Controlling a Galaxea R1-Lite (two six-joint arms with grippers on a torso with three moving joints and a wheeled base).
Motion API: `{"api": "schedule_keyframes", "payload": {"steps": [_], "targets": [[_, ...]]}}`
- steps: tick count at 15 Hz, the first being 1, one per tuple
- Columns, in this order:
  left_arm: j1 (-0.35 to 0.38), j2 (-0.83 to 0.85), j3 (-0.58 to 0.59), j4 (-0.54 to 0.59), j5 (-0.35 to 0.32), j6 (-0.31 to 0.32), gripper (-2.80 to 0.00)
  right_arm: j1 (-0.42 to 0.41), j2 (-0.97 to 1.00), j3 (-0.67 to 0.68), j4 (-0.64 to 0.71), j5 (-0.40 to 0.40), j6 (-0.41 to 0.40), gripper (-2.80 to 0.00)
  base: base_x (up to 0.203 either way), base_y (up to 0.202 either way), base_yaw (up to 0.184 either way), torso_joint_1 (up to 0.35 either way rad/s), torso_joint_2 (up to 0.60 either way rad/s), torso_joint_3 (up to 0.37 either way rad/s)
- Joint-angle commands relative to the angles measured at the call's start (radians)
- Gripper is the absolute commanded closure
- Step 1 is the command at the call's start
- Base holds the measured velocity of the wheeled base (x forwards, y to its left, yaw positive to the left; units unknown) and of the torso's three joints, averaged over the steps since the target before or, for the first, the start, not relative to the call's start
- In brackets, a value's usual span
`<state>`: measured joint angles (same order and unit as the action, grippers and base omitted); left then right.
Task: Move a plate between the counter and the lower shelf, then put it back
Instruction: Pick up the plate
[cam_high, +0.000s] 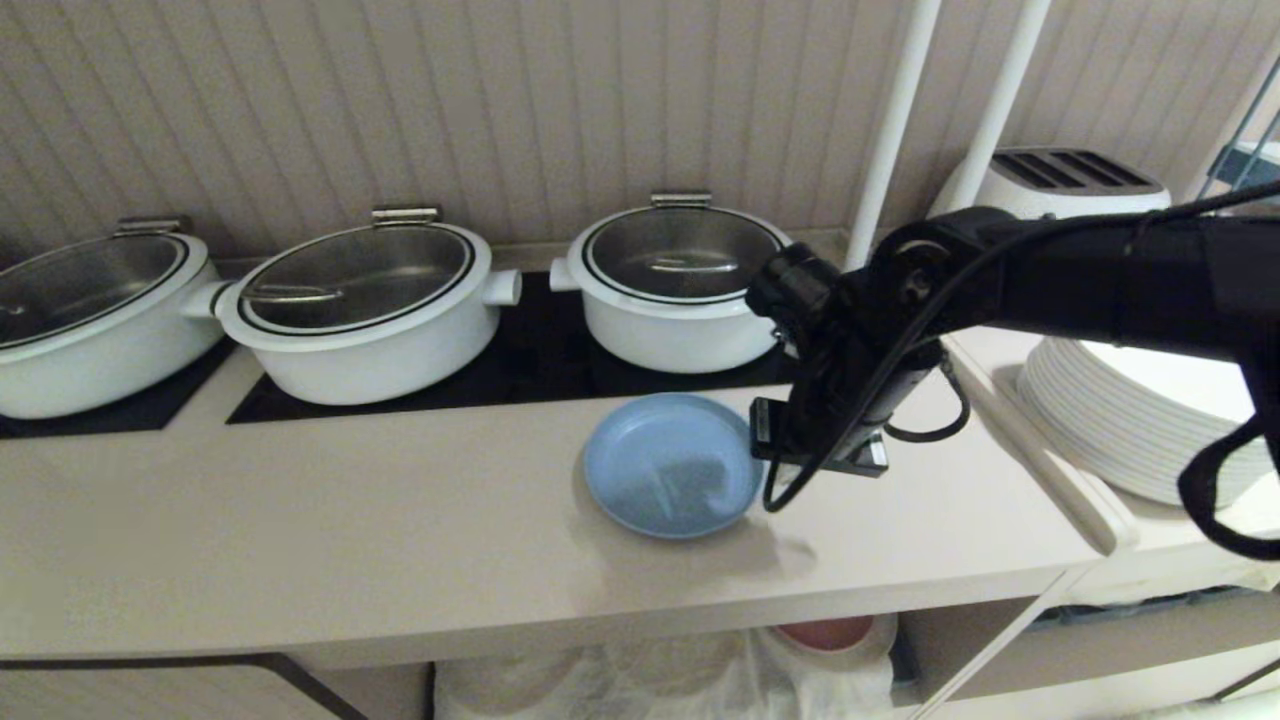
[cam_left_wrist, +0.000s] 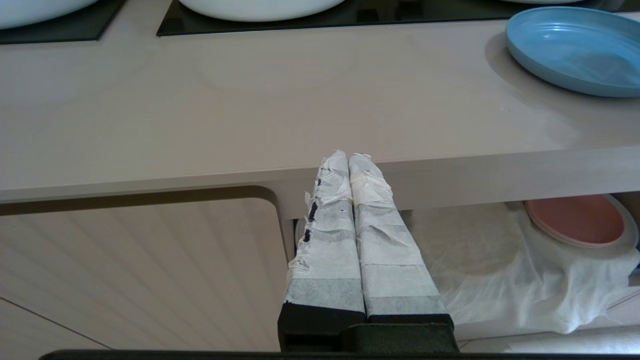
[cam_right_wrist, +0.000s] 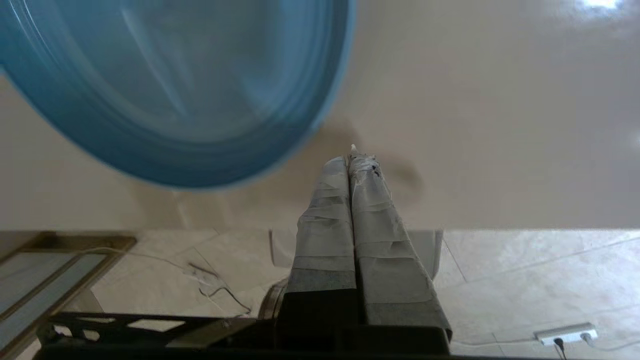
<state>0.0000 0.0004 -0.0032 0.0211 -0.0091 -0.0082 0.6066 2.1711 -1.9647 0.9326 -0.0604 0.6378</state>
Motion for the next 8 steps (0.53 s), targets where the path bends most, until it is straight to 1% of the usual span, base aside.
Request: {"api": "schedule_keyframes", "payload": {"steps": [1, 6, 8], "targets": [[0.0, 0.0, 0.0, 0.0, 0.0, 0.001, 0.0, 0.002, 0.009, 0.0, -0.01, -0.001, 0.002, 0.0, 0.0, 0.0, 0.0, 0.0, 0.0, 0.0], [0.0, 0.0, 0.0, 0.0, 0.0, 0.0, 0.0, -0.001, 0.015, 0.0, -0.026, -0.007, -0.007, 0.0, 0.0, 0.0, 0.0, 0.0, 0.0, 0.0], [0.0, 0.0, 0.0, 0.0, 0.0, -0.001, 0.0, -0.002, 0.015, 0.0, -0.037, -0.007, -0.025, 0.0, 0.0, 0.0, 0.0, 0.0, 0.0, 0.0]]}}
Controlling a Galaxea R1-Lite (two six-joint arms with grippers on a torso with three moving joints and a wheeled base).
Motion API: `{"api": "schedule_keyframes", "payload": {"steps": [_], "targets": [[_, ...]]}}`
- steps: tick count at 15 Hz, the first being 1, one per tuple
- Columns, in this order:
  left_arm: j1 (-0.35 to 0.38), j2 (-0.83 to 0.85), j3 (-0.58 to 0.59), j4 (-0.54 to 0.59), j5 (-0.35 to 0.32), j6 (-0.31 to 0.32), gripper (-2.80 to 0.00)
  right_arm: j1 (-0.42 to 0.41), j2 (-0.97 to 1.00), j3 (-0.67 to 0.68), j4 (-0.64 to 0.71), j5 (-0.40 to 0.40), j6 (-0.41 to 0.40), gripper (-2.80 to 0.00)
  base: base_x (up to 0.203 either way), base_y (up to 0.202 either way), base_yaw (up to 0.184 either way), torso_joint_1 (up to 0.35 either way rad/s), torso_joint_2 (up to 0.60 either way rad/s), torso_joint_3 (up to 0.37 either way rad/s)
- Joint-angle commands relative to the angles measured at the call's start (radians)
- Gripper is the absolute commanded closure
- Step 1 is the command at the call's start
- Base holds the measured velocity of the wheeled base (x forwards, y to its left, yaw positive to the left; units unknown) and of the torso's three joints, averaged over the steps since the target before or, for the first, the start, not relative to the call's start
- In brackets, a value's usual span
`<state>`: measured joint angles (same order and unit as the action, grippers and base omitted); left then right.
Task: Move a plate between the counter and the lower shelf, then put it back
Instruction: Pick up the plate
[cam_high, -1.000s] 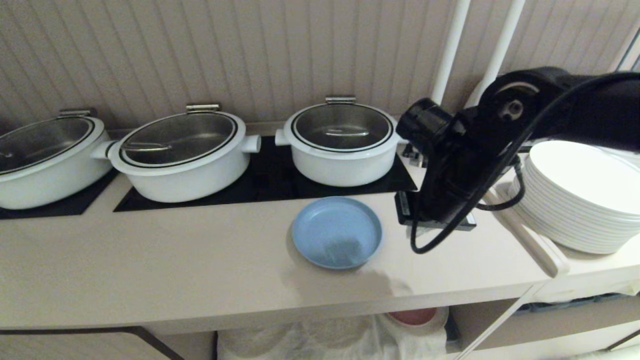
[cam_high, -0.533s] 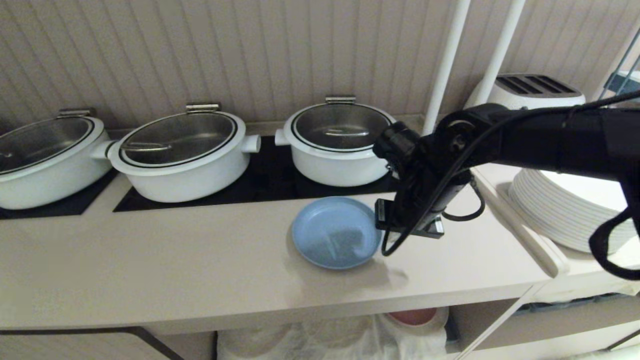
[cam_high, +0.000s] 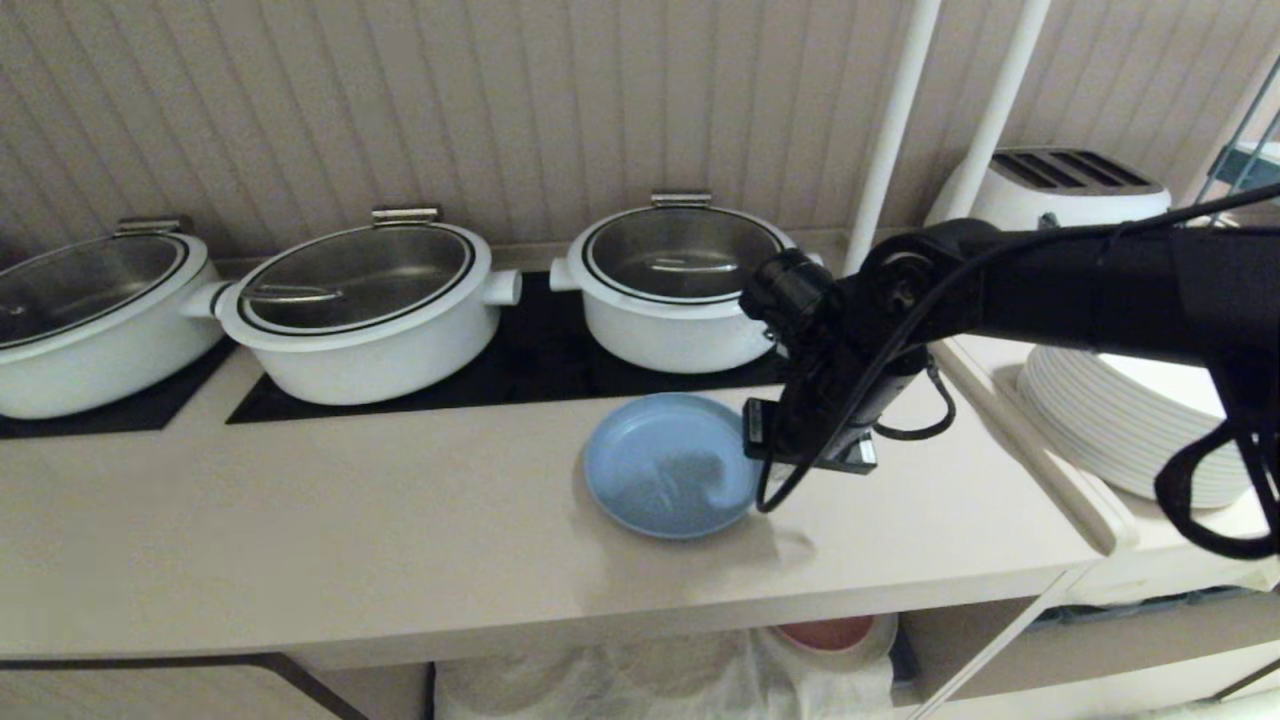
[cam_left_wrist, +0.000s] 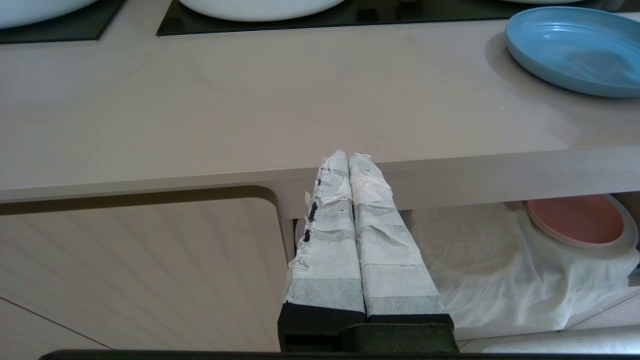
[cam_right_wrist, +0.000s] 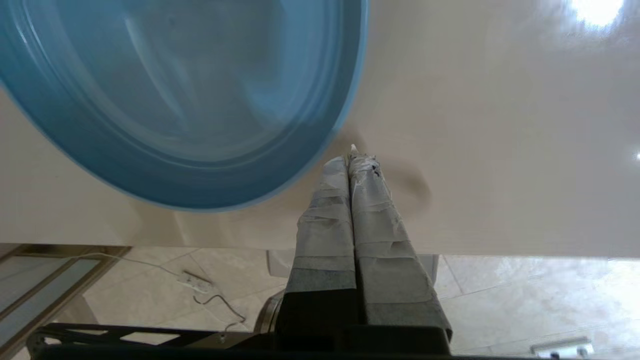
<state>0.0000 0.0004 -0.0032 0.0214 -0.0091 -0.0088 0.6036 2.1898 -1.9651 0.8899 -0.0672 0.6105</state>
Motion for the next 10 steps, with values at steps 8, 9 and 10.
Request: {"api": "schedule_keyframes", "payload": {"steps": [8, 9, 10], "targets": [[0.0, 0.0, 0.0, 0.0, 0.0, 0.001, 0.0, -0.002, -0.007, 0.0, 0.003, 0.0, 0.0, 0.0, 0.0, 0.0, 0.0, 0.0, 0.0, 0.0], [0.0, 0.0, 0.0, 0.0, 0.0, 0.0, 0.0, -0.002, -0.007, 0.0, 0.003, 0.0, 0.0, 0.0, 0.0, 0.0, 0.0, 0.0, 0.0, 0.0], [0.0, 0.0, 0.0, 0.0, 0.0, 0.0, 0.0, -0.002, -0.007, 0.0, 0.002, 0.0, 0.0, -2.8, 0.0, 0.0, 0.0, 0.0, 0.0, 0.0]]}}
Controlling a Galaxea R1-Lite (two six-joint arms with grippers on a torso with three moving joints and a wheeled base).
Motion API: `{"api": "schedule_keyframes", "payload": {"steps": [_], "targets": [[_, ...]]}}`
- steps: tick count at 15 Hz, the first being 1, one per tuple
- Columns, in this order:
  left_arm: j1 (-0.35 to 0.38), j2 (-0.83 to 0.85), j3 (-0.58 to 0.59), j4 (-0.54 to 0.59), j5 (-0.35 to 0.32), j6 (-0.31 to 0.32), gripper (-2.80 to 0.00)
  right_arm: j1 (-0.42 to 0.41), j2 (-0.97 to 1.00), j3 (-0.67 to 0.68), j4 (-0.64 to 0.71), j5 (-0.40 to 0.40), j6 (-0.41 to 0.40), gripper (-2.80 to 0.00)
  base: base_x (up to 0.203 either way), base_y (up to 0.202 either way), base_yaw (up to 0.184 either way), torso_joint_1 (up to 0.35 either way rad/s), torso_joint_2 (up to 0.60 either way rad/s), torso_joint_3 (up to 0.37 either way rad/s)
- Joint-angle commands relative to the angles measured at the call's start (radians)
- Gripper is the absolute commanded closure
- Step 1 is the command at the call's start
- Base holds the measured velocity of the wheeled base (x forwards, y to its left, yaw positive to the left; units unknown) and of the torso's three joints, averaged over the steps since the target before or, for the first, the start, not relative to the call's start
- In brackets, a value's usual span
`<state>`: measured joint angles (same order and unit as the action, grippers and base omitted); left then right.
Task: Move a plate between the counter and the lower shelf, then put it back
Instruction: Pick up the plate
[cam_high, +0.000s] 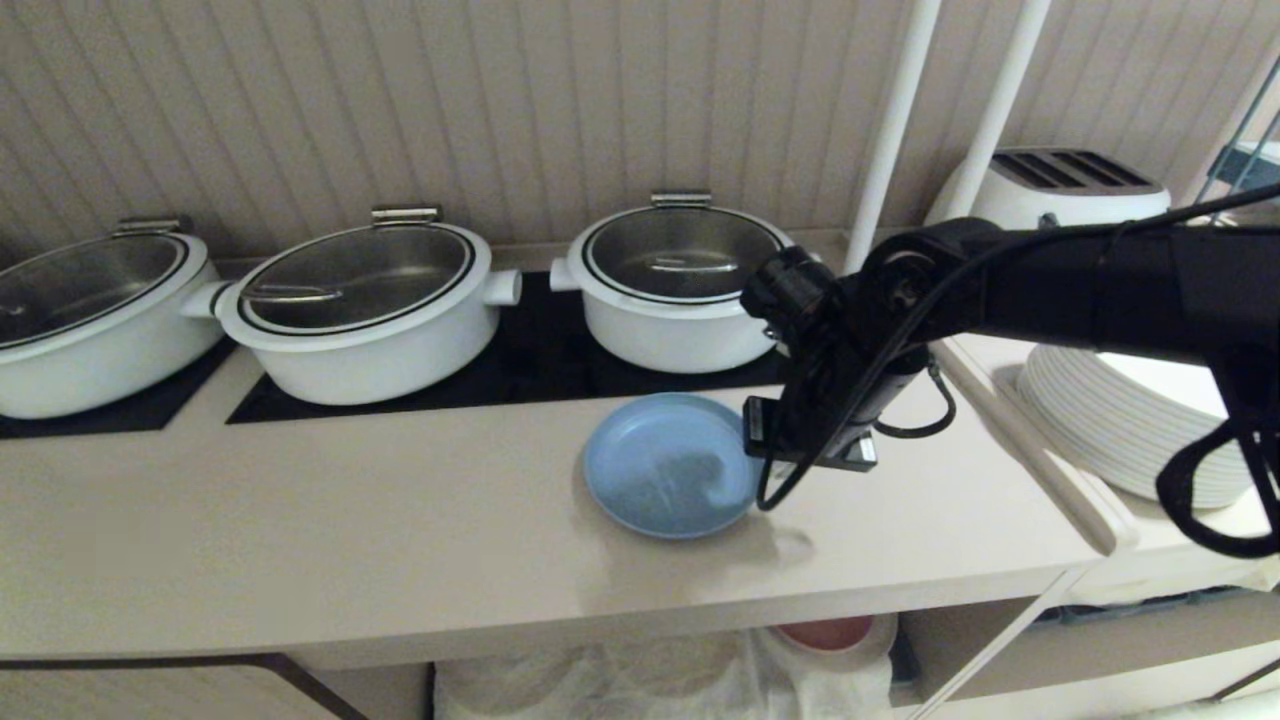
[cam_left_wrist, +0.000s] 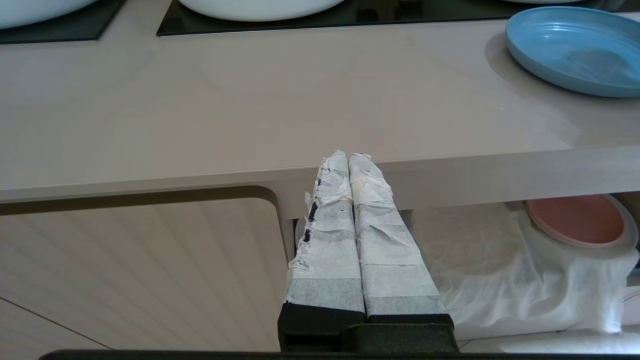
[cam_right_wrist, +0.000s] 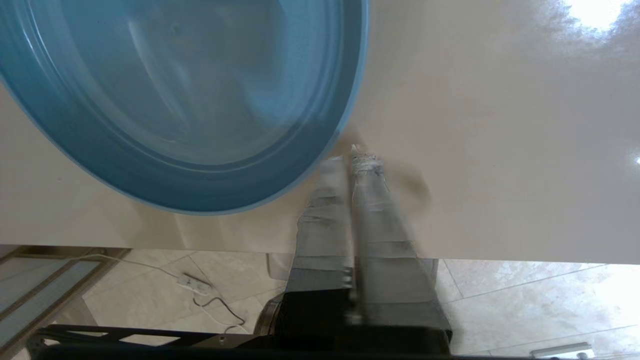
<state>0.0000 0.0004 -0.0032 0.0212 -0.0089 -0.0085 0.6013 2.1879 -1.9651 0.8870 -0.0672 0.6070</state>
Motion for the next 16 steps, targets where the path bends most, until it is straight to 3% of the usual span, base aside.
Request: {"api": "schedule_keyframes", "payload": {"steps": [1, 5, 16], "targets": [[0.0, 0.0, 0.0, 0.0, 0.0, 0.0, 0.0, 0.0, -0.004, 0.0, 0.003, -0.001, 0.004, -2.8, 0.0, 0.0, 0.0, 0.0, 0.0, 0.0], [0.0, 0.0, 0.0, 0.0, 0.0, 0.001, 0.0, 0.002, 0.02, 0.0, 0.003, -0.09, 0.004, -2.8, 0.0, 0.0, 0.0, 0.0, 0.0, 0.0], [0.0, 0.0, 0.0, 0.0, 0.0, -0.001, 0.0, 0.002, 0.047, -0.001, -0.109, -0.079, -0.05, -2.8, 0.0, 0.0, 0.0, 0.0, 0.0, 0.0]]}}
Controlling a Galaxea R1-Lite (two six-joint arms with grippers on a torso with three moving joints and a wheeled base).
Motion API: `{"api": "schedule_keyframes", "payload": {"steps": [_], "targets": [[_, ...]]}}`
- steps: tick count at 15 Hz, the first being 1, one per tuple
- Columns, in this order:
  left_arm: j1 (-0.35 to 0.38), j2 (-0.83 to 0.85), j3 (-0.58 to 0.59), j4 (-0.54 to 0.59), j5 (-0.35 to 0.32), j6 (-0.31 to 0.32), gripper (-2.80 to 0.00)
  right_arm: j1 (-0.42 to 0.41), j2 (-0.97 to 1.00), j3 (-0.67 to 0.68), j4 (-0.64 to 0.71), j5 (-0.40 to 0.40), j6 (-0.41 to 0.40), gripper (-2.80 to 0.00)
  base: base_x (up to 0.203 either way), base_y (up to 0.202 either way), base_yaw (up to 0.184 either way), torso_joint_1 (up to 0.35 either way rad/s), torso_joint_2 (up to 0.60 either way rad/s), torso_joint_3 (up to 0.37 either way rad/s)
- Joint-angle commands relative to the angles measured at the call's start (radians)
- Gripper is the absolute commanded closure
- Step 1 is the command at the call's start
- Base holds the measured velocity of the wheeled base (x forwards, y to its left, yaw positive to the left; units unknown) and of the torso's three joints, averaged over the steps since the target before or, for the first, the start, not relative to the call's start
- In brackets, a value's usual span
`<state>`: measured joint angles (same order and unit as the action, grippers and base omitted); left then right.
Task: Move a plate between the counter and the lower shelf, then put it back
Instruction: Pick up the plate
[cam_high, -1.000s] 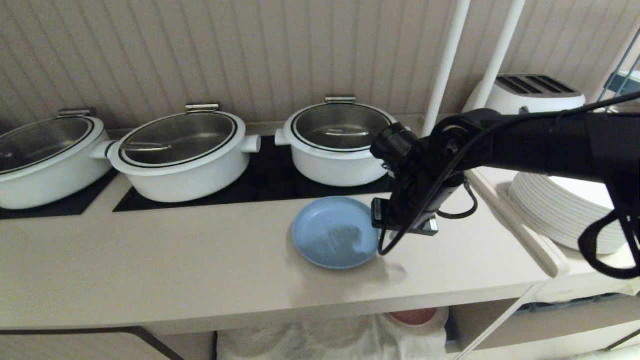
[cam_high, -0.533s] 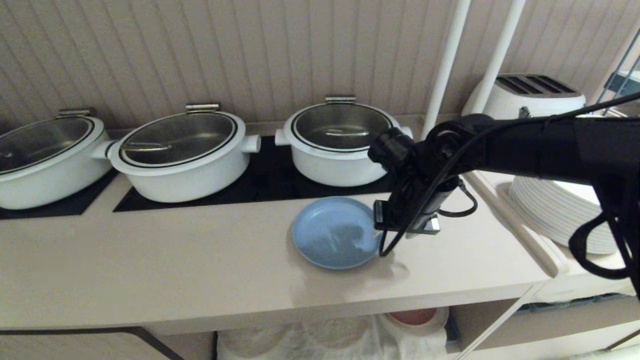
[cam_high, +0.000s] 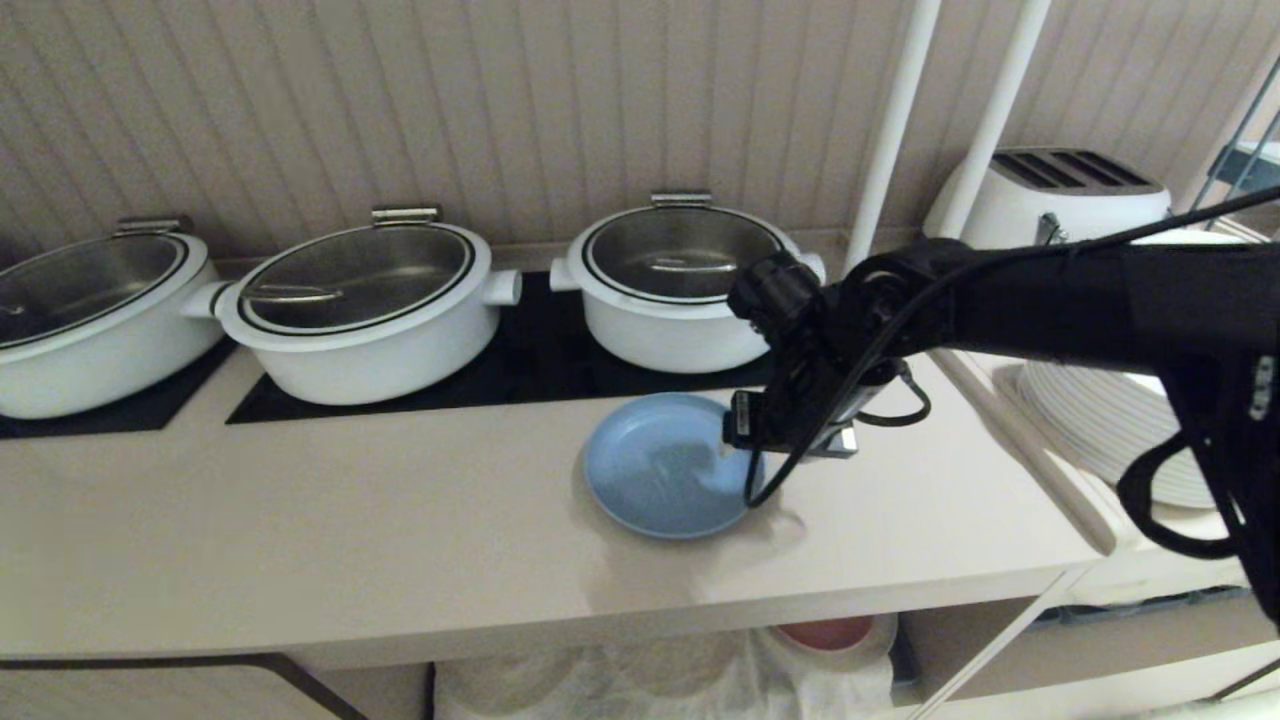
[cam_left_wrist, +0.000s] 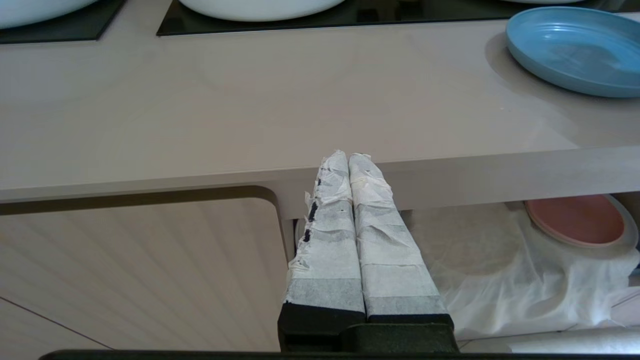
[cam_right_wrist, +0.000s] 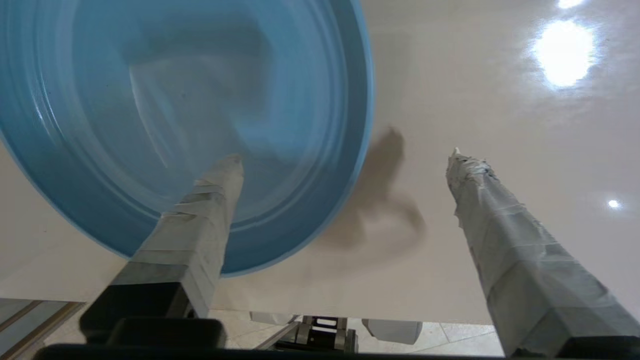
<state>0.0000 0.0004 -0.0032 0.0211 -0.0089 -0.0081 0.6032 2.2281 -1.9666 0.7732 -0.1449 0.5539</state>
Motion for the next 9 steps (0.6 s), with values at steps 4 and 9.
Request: {"api": "schedule_keyframes", "payload": {"steps": [4, 9], "targets": [[0.0, 0.0, 0.0, 0.0, 0.0, -0.001, 0.0, 0.0, 0.022, 0.0, 0.003, 0.008, 0.0, -2.8, 0.0, 0.0, 0.0, 0.0, 0.0, 0.0], [0.0, 0.0, 0.0, 0.0, 0.0, -0.001, 0.0, 0.0, 0.039, 0.0, 0.001, 0.008, 0.0, -2.8, 0.0, 0.0, 0.0, 0.0, 0.0, 0.0]]}}
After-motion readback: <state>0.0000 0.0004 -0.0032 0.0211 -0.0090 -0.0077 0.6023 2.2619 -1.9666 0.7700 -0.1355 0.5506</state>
